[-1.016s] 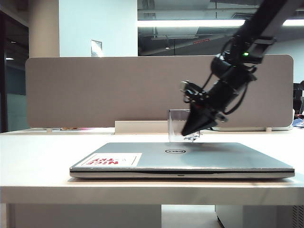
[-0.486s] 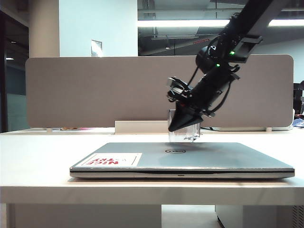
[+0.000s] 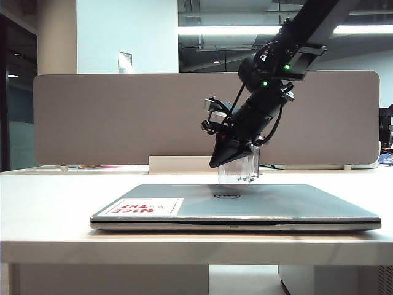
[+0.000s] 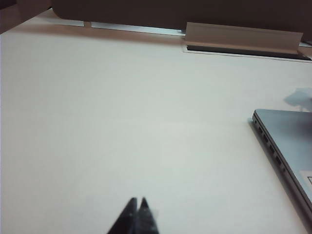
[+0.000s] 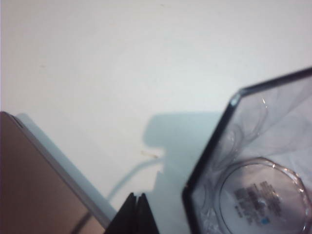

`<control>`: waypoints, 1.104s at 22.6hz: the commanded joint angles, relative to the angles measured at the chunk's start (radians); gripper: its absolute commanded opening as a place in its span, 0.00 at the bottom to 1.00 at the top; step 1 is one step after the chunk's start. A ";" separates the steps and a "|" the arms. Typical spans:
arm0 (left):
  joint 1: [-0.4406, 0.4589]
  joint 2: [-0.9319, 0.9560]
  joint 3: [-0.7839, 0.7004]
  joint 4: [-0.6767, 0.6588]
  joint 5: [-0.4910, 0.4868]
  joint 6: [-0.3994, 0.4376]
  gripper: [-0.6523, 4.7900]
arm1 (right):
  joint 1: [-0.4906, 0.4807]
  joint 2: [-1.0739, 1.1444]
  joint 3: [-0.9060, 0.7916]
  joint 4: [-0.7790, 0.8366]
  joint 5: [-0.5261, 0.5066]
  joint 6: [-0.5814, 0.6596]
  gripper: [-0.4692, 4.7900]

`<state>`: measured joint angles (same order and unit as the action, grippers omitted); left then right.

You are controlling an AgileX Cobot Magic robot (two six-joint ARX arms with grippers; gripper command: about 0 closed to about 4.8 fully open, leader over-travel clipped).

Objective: Pick up the water cup and place it on the side of the laptop away from you.

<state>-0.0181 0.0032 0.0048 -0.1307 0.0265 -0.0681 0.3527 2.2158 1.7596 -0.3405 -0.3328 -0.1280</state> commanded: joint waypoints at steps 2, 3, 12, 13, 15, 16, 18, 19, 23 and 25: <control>-0.001 0.001 0.003 0.013 0.004 0.001 0.11 | 0.002 -0.008 0.002 0.061 0.021 0.005 0.08; -0.001 0.001 0.003 0.013 0.004 0.001 0.11 | 0.002 -0.008 0.002 0.069 0.023 0.005 0.08; -0.001 0.001 0.003 0.013 0.004 0.001 0.11 | 0.003 -0.008 0.002 0.125 0.011 0.052 0.08; -0.001 0.001 0.003 0.013 0.004 0.001 0.11 | 0.003 -0.008 0.002 0.122 -0.008 0.071 0.08; -0.001 0.001 0.003 0.013 0.004 0.001 0.11 | 0.006 -0.013 0.002 0.100 -0.087 0.093 0.08; -0.001 0.001 0.003 0.013 0.004 0.001 0.11 | 0.015 -0.023 0.002 0.072 -0.100 0.092 0.08; -0.001 0.001 0.003 0.013 0.004 0.000 0.11 | 0.026 -0.035 0.003 0.045 -0.104 0.085 0.08; -0.001 0.001 0.003 0.013 0.004 0.000 0.11 | 0.029 -0.041 0.003 0.035 -0.113 0.078 0.08; -0.001 0.001 0.003 0.013 0.004 0.000 0.11 | 0.033 -0.098 0.003 -0.016 -0.101 0.041 0.08; -0.001 0.001 0.003 0.013 0.004 0.000 0.11 | 0.028 -0.153 0.003 -0.053 -0.022 -0.003 0.08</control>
<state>-0.0181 0.0029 0.0048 -0.1307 0.0265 -0.0681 0.3855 2.0987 1.7592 -0.3840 -0.3992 -0.0944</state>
